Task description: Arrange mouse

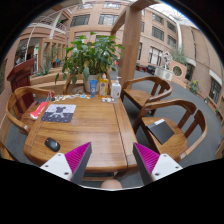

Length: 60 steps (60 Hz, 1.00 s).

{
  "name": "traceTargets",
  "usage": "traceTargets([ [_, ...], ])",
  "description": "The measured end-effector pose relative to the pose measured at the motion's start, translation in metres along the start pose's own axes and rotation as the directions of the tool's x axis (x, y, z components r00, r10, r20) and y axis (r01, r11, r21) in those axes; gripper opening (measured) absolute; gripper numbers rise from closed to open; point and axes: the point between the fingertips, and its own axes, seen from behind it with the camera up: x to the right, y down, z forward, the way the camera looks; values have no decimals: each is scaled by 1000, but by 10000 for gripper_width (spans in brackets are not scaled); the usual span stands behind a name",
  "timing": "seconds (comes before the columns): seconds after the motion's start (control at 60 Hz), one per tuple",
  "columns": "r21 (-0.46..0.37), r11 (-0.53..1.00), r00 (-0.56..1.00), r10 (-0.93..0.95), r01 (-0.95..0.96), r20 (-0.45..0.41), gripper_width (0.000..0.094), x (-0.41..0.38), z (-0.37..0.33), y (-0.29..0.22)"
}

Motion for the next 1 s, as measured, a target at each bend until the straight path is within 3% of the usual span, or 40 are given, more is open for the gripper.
traceTargets([
  [0.267,-4,999,999,50,-50,12,850,-10,18,66],
  [0.417,-23,997,992,75,-73,99,855,-65,26,113],
  [0.533,0,999,975,42,-43,217,856,-138,32,132],
  [0.733,68,997,939,-40,17,342,860,-243,73,128],
  [1.0,112,991,947,-100,68,305,858,-287,138,95],
])
